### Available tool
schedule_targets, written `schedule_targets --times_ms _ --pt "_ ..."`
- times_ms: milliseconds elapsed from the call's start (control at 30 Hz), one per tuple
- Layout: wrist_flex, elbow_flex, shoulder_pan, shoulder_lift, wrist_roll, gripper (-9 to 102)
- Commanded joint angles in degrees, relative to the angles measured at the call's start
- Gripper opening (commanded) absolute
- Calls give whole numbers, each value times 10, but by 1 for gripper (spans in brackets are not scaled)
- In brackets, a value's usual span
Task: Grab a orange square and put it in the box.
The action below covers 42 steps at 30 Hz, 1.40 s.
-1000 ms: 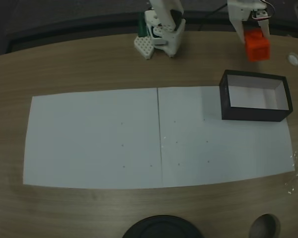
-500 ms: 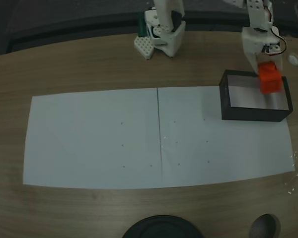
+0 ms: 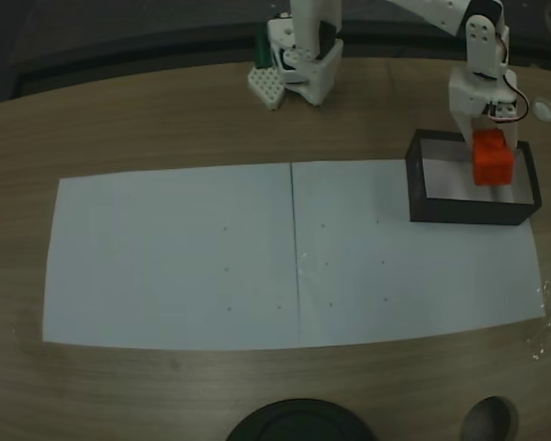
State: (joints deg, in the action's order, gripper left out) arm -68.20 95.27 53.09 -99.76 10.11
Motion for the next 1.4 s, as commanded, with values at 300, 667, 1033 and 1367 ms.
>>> schedule_targets --times_ms 300,667,1033,1367 --pt "4 26 3 -10 -2 6" --pt "4 28 -2 -10 -25 11" --pt "-3 24 -2 -15 -40 28" --pt "-93 -39 -77 -101 -7 2"
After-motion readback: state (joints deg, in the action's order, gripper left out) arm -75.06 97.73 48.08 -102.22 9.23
